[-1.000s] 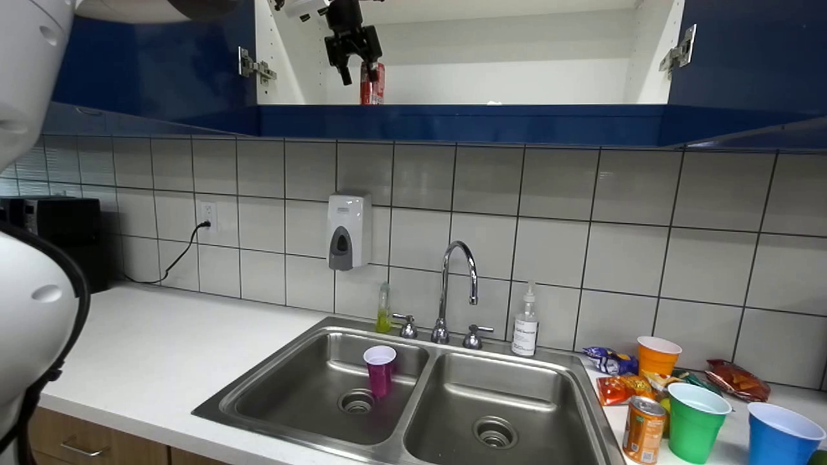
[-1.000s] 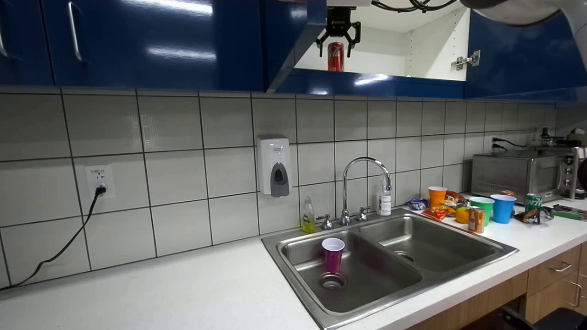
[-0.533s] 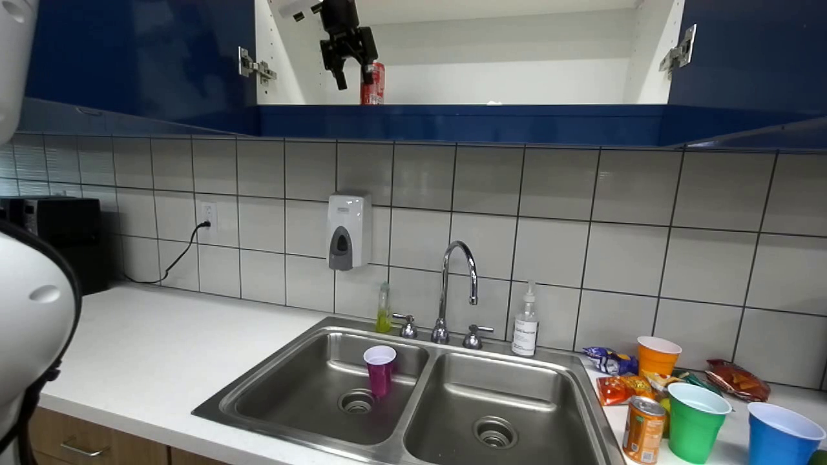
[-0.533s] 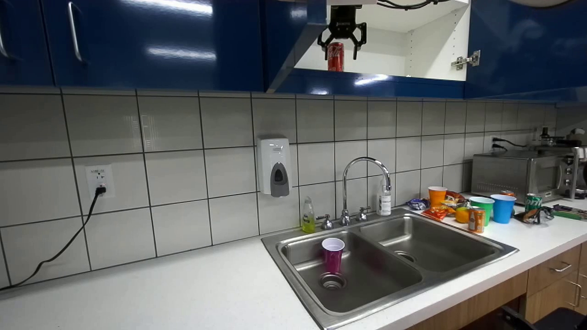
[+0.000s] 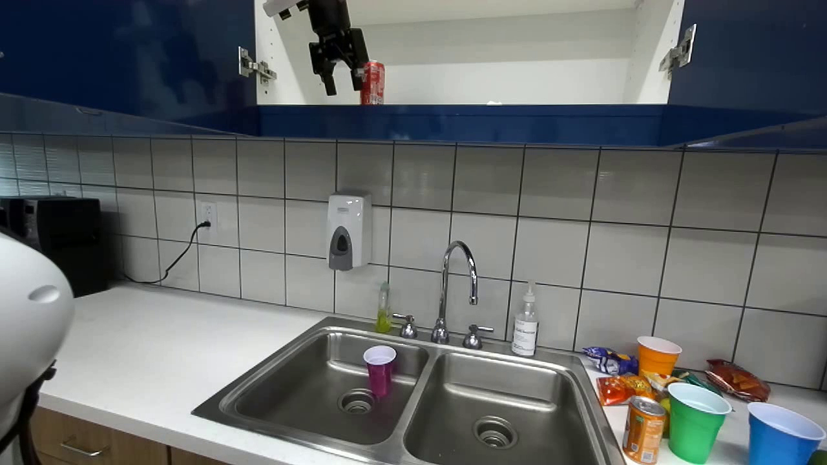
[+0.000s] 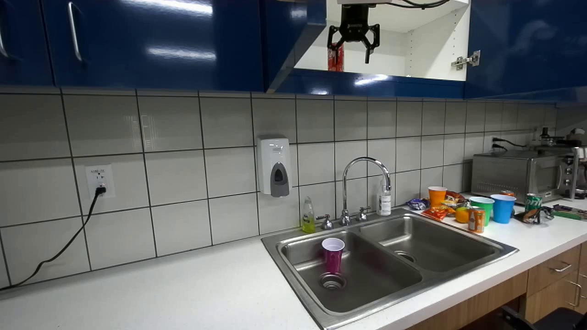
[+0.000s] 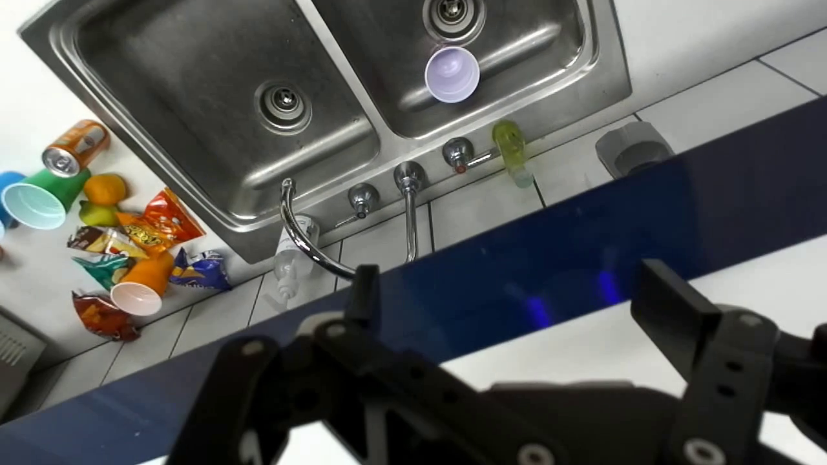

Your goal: Put the Coca Cola can inside the open cabinet

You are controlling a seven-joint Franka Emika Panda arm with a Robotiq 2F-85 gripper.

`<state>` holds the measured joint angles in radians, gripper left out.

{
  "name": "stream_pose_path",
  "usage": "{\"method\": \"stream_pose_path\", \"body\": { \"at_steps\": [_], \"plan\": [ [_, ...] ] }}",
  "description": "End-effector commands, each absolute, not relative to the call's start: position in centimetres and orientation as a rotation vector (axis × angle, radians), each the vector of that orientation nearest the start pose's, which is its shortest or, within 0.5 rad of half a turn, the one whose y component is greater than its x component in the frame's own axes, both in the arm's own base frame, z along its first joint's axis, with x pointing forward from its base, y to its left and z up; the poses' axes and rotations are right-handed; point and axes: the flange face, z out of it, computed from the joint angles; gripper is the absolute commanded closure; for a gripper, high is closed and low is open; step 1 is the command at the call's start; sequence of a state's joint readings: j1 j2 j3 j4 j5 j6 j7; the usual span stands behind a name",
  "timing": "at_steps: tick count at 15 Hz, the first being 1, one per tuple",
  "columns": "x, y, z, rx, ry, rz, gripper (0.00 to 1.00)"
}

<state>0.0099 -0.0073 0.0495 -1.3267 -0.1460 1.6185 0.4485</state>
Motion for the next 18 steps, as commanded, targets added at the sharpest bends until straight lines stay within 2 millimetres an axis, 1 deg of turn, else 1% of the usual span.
{"method": "stream_pose_path", "body": {
  "at_steps": [1,4,8,14,18],
  "plan": [
    [50.9,1.4,73.5,-3.084,0.625,-0.521,0.0],
    [48.9,1.3,71.8,-3.088,0.61,-0.499,0.0],
    [46.7,1.3,69.1,-3.097,0.581,-0.455,0.0],
    [44.4,0.7,65.0,-3.105,0.545,-0.385,0.0],
    [43.3,-0.8,62.6,-3.119,0.532,-0.337,0.0]
  ]
}}
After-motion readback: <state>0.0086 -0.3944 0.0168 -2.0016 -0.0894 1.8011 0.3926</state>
